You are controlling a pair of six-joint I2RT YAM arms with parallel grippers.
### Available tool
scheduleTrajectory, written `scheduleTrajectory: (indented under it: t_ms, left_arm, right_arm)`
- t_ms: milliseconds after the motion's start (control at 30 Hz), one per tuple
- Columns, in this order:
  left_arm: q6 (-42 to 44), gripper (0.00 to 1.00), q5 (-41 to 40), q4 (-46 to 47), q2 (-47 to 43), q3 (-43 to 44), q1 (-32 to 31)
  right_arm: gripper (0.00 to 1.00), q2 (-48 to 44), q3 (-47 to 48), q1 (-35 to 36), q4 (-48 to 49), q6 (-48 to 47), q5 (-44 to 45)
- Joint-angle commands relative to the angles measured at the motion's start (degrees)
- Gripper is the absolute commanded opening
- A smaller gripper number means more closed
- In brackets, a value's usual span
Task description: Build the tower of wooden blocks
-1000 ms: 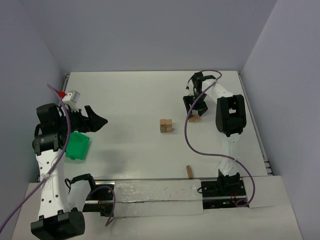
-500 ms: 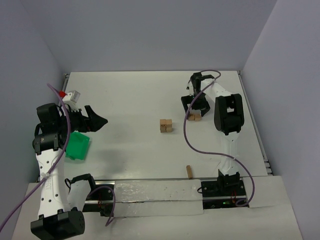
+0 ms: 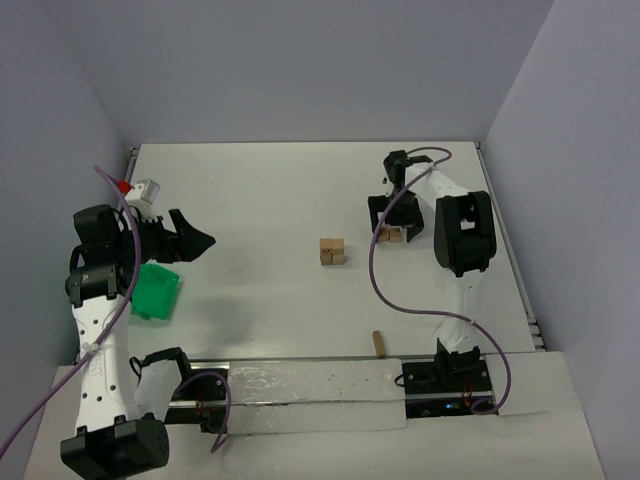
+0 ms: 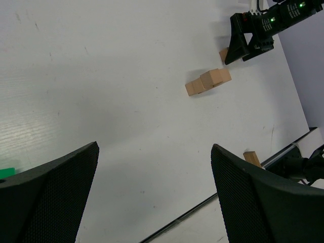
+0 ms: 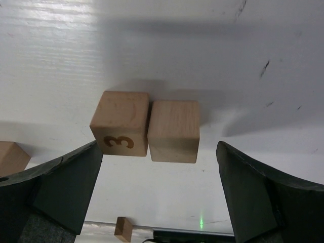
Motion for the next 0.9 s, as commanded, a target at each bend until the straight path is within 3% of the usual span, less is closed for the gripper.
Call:
scheduleTrajectory:
  t_ms: [0, 867]
  left_arm:
    - [-0.48, 0.97, 0.97, 3.07, 0.16, -0.12, 0.45]
    - [-0.74, 0.97, 1.14, 3.25, -0.03, -0.27, 0.39]
  right_arm:
    - [1.0, -4.56, -2.4, 0.3, 3.32, 3.88, 0.67]
    - [1.0, 0.45, 1.5, 0.18, 5.72, 5.75, -4.54]
